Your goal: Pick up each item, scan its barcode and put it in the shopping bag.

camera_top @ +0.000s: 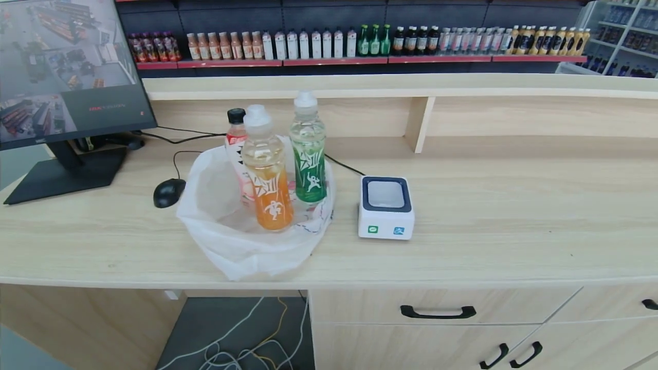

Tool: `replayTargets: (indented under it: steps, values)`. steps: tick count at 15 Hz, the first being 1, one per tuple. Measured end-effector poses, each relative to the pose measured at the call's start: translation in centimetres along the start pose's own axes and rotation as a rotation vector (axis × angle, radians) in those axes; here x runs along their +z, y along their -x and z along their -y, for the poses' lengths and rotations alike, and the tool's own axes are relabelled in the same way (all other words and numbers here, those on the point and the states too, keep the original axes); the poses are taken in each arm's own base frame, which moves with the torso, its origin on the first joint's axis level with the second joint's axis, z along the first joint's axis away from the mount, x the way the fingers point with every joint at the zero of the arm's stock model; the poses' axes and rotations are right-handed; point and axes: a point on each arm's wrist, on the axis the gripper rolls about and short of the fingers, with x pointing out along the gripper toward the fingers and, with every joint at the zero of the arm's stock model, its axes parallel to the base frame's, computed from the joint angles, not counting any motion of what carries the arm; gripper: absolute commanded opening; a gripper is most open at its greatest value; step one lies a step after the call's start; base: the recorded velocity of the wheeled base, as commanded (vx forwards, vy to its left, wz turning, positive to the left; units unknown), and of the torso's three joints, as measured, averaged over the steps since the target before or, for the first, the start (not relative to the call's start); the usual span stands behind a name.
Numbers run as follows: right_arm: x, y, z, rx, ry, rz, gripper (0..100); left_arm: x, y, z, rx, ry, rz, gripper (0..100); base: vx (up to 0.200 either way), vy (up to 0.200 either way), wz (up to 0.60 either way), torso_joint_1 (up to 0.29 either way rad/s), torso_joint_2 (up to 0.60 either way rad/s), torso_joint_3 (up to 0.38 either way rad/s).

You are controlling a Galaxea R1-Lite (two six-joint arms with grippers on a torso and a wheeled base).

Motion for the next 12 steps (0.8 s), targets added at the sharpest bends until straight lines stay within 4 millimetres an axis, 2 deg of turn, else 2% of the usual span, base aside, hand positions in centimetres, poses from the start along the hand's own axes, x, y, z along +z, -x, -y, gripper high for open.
replayTargets:
  steps: [3,12]
  values:
    - [0.01,0.00,0.00,0.000,0.000,0.000,100,0.00,0.00,0.00,0.000,0.000,0.000,100,0.000,-0.200,0.00,0.005,0.01,0.002]
    - [-0.01,-0.01,0.00,-0.002,0.000,0.000,100,0.00,0.00,0.00,0.000,0.000,0.000,100,0.000,0.000,0.00,0.000,0.00,0.000]
